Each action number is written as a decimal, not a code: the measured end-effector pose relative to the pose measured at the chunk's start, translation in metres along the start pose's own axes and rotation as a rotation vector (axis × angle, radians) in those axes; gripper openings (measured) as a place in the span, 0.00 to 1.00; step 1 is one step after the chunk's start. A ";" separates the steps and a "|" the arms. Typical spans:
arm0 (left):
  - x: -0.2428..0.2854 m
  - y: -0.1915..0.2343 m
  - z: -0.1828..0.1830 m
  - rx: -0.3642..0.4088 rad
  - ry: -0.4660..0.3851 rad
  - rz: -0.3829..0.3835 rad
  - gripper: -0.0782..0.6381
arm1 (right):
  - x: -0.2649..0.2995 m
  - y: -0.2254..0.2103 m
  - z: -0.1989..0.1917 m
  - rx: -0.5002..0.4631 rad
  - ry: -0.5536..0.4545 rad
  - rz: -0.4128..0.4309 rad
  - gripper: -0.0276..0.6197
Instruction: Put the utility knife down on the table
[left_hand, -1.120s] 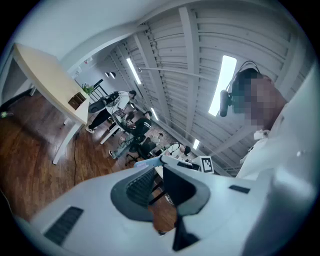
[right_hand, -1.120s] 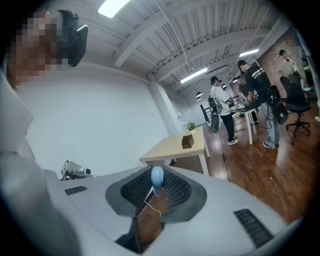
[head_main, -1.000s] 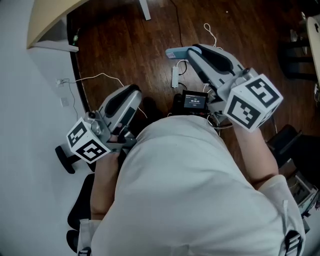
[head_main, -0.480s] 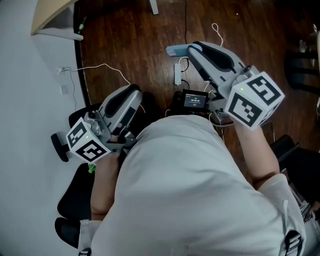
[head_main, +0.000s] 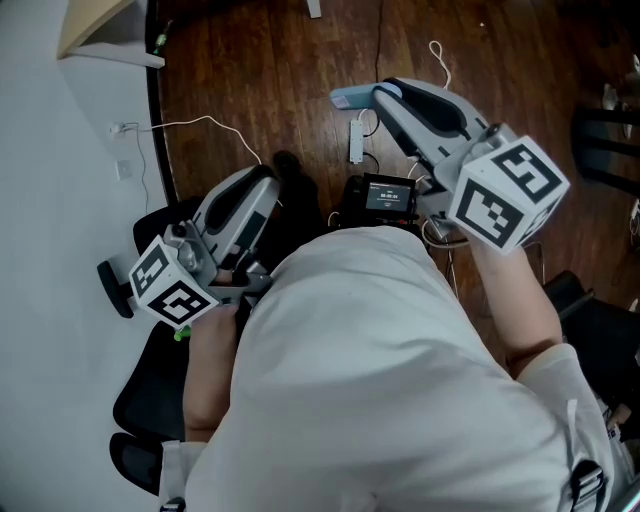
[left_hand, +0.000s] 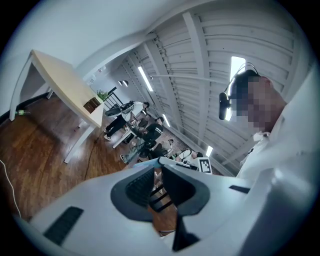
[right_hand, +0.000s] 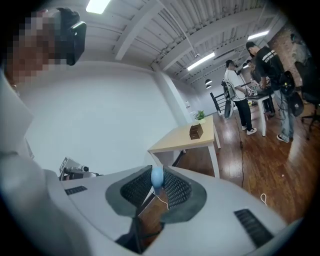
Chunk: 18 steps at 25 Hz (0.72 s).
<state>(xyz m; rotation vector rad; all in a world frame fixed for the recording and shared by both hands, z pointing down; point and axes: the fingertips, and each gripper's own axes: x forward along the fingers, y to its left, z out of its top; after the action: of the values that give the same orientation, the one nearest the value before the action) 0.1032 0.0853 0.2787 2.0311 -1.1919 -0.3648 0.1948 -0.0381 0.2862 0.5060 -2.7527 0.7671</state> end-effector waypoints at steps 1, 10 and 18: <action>0.001 0.005 0.001 0.001 -0.002 -0.003 0.18 | 0.004 -0.002 -0.001 -0.001 0.000 -0.002 0.15; -0.021 0.087 0.095 -0.037 -0.015 -0.054 0.18 | 0.118 0.021 0.046 -0.012 0.037 -0.036 0.15; -0.051 0.138 0.134 -0.042 -0.023 -0.084 0.18 | 0.180 0.044 0.062 -0.042 0.032 -0.070 0.15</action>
<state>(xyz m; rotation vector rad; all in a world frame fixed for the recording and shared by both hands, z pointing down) -0.0867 0.0265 0.2799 2.0496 -1.1063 -0.4520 0.0056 -0.0838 0.2714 0.5729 -2.7005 0.6942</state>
